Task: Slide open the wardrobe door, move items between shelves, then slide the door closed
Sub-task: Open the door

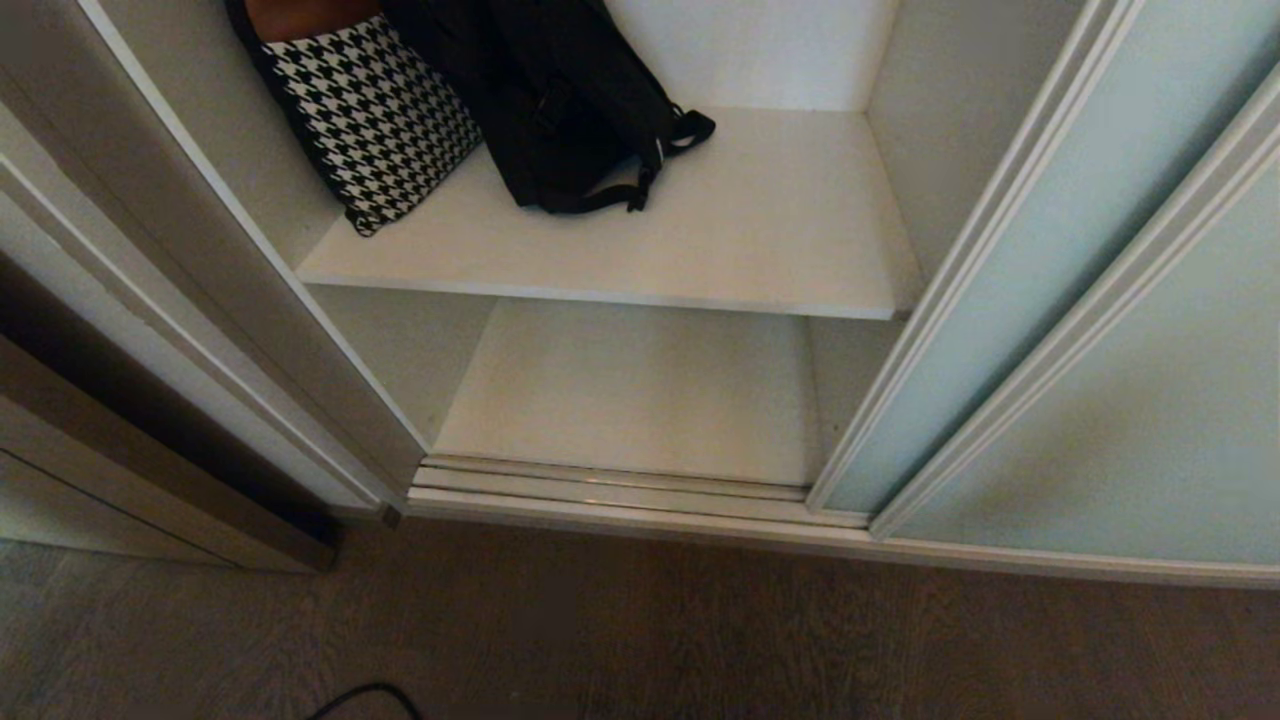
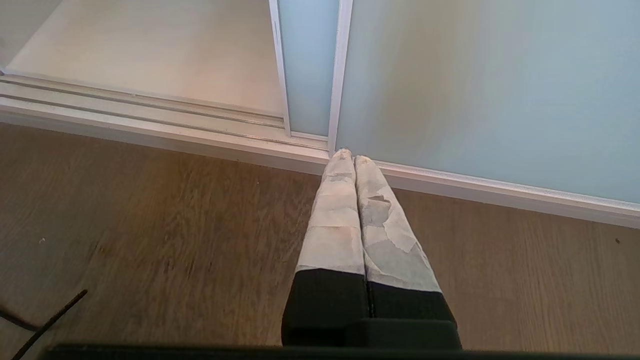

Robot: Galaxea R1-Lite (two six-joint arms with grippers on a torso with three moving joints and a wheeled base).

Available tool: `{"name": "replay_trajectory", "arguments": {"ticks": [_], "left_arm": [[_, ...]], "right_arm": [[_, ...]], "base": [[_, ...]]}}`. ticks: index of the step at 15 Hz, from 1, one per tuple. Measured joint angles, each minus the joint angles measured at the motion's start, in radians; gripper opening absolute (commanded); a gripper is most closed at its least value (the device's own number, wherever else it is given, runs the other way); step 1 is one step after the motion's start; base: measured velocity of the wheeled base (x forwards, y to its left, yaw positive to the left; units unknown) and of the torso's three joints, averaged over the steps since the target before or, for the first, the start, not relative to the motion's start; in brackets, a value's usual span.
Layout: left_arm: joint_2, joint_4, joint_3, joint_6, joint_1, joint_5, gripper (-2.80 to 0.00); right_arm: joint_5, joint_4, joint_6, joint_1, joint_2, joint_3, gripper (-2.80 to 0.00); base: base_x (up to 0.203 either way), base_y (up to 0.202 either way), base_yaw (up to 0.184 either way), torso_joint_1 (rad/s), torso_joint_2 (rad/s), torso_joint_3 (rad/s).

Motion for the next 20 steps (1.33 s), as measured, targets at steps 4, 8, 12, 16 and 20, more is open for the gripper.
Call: {"name": "replay_trajectory", "arguments": {"ticks": [4, 8, 12, 16, 20], "left_arm": [[0.0, -0.001, 0.0, -0.001, 0.0, 0.0, -2.8], [0.0, 0.0, 0.0, -0.008, 0.0, 0.005, -2.8], [0.001, 0.001, 0.0, -0.006, 0.0, 0.006, -2.8], [0.001, -0.001, 0.0, -0.01, 0.0, 0.006, -2.8], [0.001, -0.001, 0.0, -0.012, 0.0, 0.007, -2.8]], "right_arm": [[0.0, 0.0, 0.0, 0.0, 0.0, 0.0, -2.8], [0.0, 0.0, 0.0, 0.0, 0.0, 0.0, -2.8], [0.0, 0.0, 0.0, 0.0, 0.0, 0.0, -2.8], [0.0, 0.0, 0.0, 0.0, 0.0, 0.0, -2.8], [0.0, 0.0, 0.0, 0.0, 0.0, 0.0, -2.8]], "base": [[0.0, 0.0, 0.0, 0.0, 0.0, 0.0], [0.0, 0.0, 0.0, 0.0, 0.0, 0.0], [0.0, 0.0, 0.0, 0.0, 0.0, 0.0], [0.032, 0.0, 0.001, -0.002, 0.0, -0.001], [0.193, 0.0, 0.001, 0.006, 0.0, 0.002]]}}
